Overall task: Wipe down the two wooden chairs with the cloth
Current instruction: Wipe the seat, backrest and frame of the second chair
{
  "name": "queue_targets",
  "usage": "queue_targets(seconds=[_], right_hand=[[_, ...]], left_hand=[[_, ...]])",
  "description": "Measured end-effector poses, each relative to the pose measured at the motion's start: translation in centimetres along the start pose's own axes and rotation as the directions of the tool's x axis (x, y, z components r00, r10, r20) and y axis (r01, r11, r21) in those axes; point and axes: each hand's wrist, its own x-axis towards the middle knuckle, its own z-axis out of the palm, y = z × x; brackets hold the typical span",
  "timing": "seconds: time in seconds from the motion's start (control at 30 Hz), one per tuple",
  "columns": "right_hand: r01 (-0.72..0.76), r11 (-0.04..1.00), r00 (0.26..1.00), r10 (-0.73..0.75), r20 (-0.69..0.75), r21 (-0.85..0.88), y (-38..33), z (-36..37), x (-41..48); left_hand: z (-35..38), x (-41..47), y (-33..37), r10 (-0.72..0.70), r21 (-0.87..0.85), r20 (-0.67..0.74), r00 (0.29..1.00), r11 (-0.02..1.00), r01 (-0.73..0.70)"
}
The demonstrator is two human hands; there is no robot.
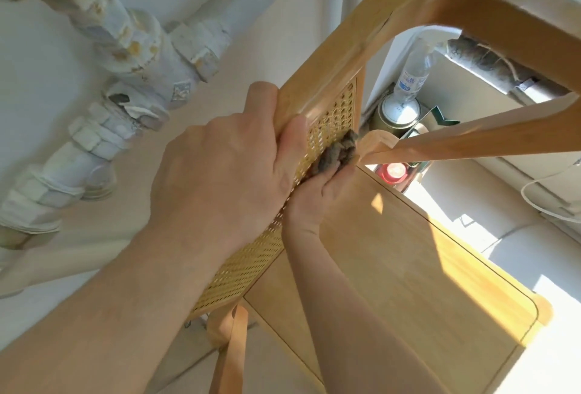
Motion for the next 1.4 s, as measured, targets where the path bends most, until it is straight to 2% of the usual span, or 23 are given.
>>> queue_targets(seconds=[0.07, 0.1, 0.2, 0.23, 0.27, 0.33, 0.37, 0.43, 0.53, 0.57, 0.63, 0.67, 0.77, 0.83, 0.87, 0.93, 1.0, 1.07, 1.14, 1.2, 1.27, 1.34, 1.4], right_hand=[[-0.362, 0.931, 0.932, 0.362, -0.021, -0.053, 3.6, -1.0, 1.9], [-0.466, 0.883, 0.885, 0.463, -0.058, -0.052, 4.7, -1.2, 2.5], [-0.610, 0.790, 0.791, 0.602, -0.112, -0.065, 4.1, -0.7, 2.5], [-0.592, 0.805, 0.805, 0.588, -0.073, -0.048, 2.5, -0.6, 1.6], [-0.501, 0.865, 0.865, 0.501, -0.014, -0.009, 0.3, -0.5, 0.5], [-0.166, 0.984, 0.983, 0.159, 0.094, 0.067, -4.3, -0.3, -2.6], [0.004, 0.995, 0.991, -0.017, 0.132, 0.099, -6.5, -0.5, -4.2], [0.245, 0.954, 0.948, -0.273, 0.164, 0.175, -8.5, -0.9, -5.9], [0.334, 0.930, 0.918, -0.358, 0.171, 0.150, -7.4, -0.6, -3.4], [0.291, 0.952, 0.942, -0.303, 0.147, 0.096, -6.4, -0.3, -1.7], [0.072, 0.997, 0.996, -0.071, 0.049, -0.018, -4.8, 0.0, 1.5], [-0.045, 0.998, 0.999, 0.045, -0.003, -0.043, -3.9, -0.1, 2.9], [-0.408, 0.913, 0.913, 0.408, -0.013, -0.002, -0.8, -1.0, 5.2], [-0.529, 0.849, 0.848, 0.529, 0.021, 0.002, -0.2, -1.0, 4.5], [-0.519, 0.855, 0.854, 0.519, 0.043, -0.009, -0.7, -1.0, 3.8], [-0.369, 0.929, 0.923, 0.368, 0.113, -0.009, -3.4, -0.9, 1.7], [-0.135, 0.989, 0.969, 0.119, 0.216, 0.065, -6.2, -0.8, -1.5], [0.119, 0.985, 0.954, -0.148, 0.262, 0.121, -7.8, -0.8, -4.4], [0.257, 0.957, 0.935, -0.281, 0.218, 0.133, -7.3, -0.5, -4.6], [0.317, 0.942, 0.934, -0.331, 0.134, 0.115, -5.4, -0.2, -3.2], [0.215, 0.975, 0.972, -0.220, 0.082, 0.061, -3.5, -0.2, -1.7], [-0.084, 0.996, 0.995, 0.085, 0.059, -0.022, -1.2, -0.7, -0.2], [-0.314, 0.947, 0.947, 0.317, 0.047, -0.061, 0.6, -1.2, 0.9]], left_hand=[[0.0, 0.0, -0.1, 0.009, -0.019, 0.002, 1.000, 1.000, -0.009], [0.1, 0.0, -0.1, 0.014, -0.022, -0.002, 1.000, 1.000, -0.014], [0.1, 0.2, -0.3, 0.022, -0.010, -0.008, 1.000, 1.000, -0.022], [0.0, 0.1, -0.3, 0.024, -0.003, -0.003, 1.000, 1.000, -0.024], [0.1, 0.1, -0.3, 0.020, 0.003, 0.002, 1.000, 1.000, -0.020], [0.2, 0.2, -0.4, 0.011, 0.011, -0.012, 1.000, 1.000, -0.011], [0.3, 0.2, -0.4, 0.000, -0.001, -0.021, 1.000, 1.000, 0.000], [0.2, 0.2, -0.2, -0.035, -0.027, -0.014, 0.999, 0.999, 0.034], [0.1, 0.2, 0.0, -0.027, -0.001, -0.035, 0.999, 1.000, 0.027], [0.1, 0.2, 0.0, -0.022, 0.000, -0.039, 0.999, 1.000, 0.022], [0.2, 0.2, 0.0, -0.026, -0.005, -0.037, 0.999, 1.000, 0.026], [0.2, 0.1, 0.0, -0.030, -0.001, -0.032, 0.999, 1.000, 0.030], [0.1, 0.1, 0.1, -0.030, 0.005, -0.020, 0.999, 1.000, 0.030], [0.1, 0.1, 0.1, -0.023, 0.000, -0.014, 1.000, 1.000, 0.023], [0.1, 0.2, 0.1, -0.019, 0.004, -0.014, 1.000, 1.000, 0.019], [0.1, 0.3, -0.1, -0.014, 0.011, -0.025, 1.000, 1.000, 0.014], [0.0, 0.4, -0.4, -0.011, 0.006, -0.044, 0.999, 1.000, 0.012], [0.0, 0.5, -0.5, -0.006, -0.010, -0.052, 0.999, 1.000, 0.005], [0.1, 0.4, -0.3, 0.001, -0.022, -0.065, 0.998, 1.000, -0.003], [0.2, 0.2, -0.1, 0.018, -0.006, -0.074, 0.997, 1.000, -0.019], [0.3, 0.1, -0.1, 0.031, 0.007, -0.072, 0.997, 1.000, -0.030], [0.4, 0.1, -0.1, 0.025, 0.012, -0.062, 0.998, 1.000, -0.025], [0.4, 0.1, -0.2, 0.026, 0.014, -0.059, 0.998, 1.000, -0.025]])
